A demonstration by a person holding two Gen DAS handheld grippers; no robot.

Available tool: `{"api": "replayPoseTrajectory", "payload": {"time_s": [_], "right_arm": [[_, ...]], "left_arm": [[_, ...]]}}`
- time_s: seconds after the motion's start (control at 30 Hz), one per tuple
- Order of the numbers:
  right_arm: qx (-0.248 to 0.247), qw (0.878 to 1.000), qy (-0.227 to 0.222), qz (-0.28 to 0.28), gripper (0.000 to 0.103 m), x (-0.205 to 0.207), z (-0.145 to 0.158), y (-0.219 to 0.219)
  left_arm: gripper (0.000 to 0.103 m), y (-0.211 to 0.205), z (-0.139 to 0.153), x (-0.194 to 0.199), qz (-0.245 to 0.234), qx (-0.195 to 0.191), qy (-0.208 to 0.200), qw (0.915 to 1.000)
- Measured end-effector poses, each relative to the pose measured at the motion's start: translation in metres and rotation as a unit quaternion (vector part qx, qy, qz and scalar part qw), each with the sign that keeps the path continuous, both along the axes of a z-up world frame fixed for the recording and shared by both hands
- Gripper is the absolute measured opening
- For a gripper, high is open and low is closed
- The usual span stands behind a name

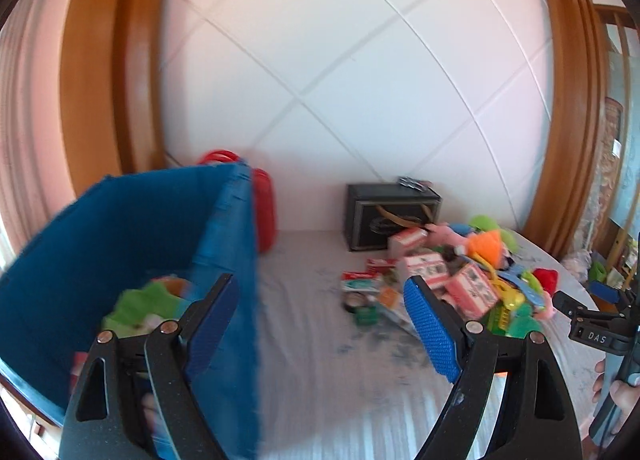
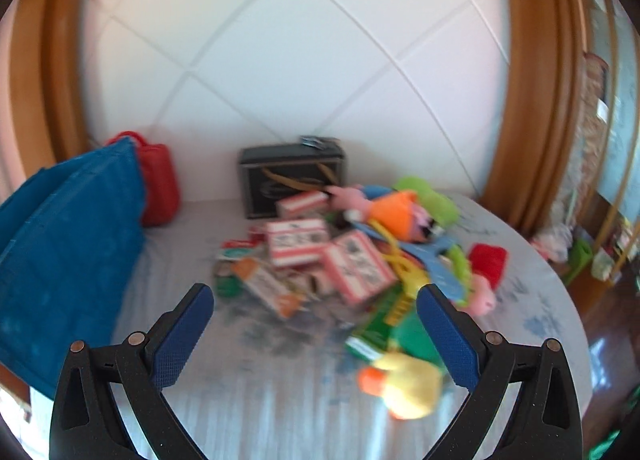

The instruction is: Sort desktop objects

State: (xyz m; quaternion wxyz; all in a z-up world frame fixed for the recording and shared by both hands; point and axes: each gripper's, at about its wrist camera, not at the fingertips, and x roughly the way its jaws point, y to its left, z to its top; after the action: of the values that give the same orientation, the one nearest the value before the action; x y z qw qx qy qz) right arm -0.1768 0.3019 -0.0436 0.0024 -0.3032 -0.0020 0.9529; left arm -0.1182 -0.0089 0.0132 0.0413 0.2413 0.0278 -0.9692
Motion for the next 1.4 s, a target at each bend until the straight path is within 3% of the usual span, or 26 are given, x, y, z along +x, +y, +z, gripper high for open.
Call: {"api": "replayPoseTrajectory", "payload": {"time_s": [0.13,0.3,0.43,0.53,0.77,0.83,0.9,1.03,1.13,1.17,1.23,1.4], "right_arm": [[0.004,0.999,-0.037,-0.013,0.103,-0.016,-0.027,0.089],[-0.004,0.995,-0.093,-0.027,0.103,-0.029,-0.064,0.161],[-0.011,0.991,-0.128,-0.036,0.103,-0.025,-0.094,0.189],[-0.01,0.987,-0.151,-0.05,0.103,-0.012,-0.112,0.202],[-0.004,0.984,-0.174,-0.036,0.103,-0.003,-0.125,0.243],[0.003,0.986,-0.165,-0.025,0.103,-0.011,-0.12,0.261],[0.012,0.988,-0.152,-0.006,0.103,-0.02,-0.115,0.283],[0.019,0.986,-0.155,0.05,0.103,-0.038,-0.116,0.323],[0.028,0.98,-0.169,0.105,0.103,-0.041,-0.125,0.341],[0.031,0.978,-0.172,0.11,0.103,-0.042,-0.126,0.345],[0.027,0.976,-0.178,0.123,0.103,-0.042,-0.128,0.357],[0.007,0.972,-0.183,0.15,0.103,-0.04,-0.134,0.382]], "left_arm": [[0.085,0.082,-0.039,-0.035,-0.013,0.016,-0.038,0.9991],[0.085,0.163,-0.096,-0.067,-0.03,0.042,-0.13,0.9902],[0.085,0.211,-0.136,-0.084,-0.049,0.017,-0.18,0.9822],[0.085,0.237,-0.17,-0.105,-0.07,0.021,-0.214,0.9742],[0.085,0.293,-0.234,-0.163,-0.034,-0.001,-0.276,0.9606],[0.084,0.316,-0.242,-0.168,-0.03,-0.019,-0.285,0.9578],[0.081,0.34,-0.237,-0.158,-0.04,-0.017,-0.275,0.9606],[0.081,0.388,-0.223,-0.12,-0.049,0.035,-0.246,0.9674],[0.081,0.428,-0.226,-0.098,-0.068,0.085,-0.266,0.9577],[0.081,0.445,-0.228,-0.091,-0.073,0.085,-0.275,0.9548],[0.081,0.467,-0.227,-0.076,-0.056,0.072,-0.276,0.9569],[0.081,0.485,-0.228,-0.047,-0.018,0.101,-0.288,0.9521]]}}
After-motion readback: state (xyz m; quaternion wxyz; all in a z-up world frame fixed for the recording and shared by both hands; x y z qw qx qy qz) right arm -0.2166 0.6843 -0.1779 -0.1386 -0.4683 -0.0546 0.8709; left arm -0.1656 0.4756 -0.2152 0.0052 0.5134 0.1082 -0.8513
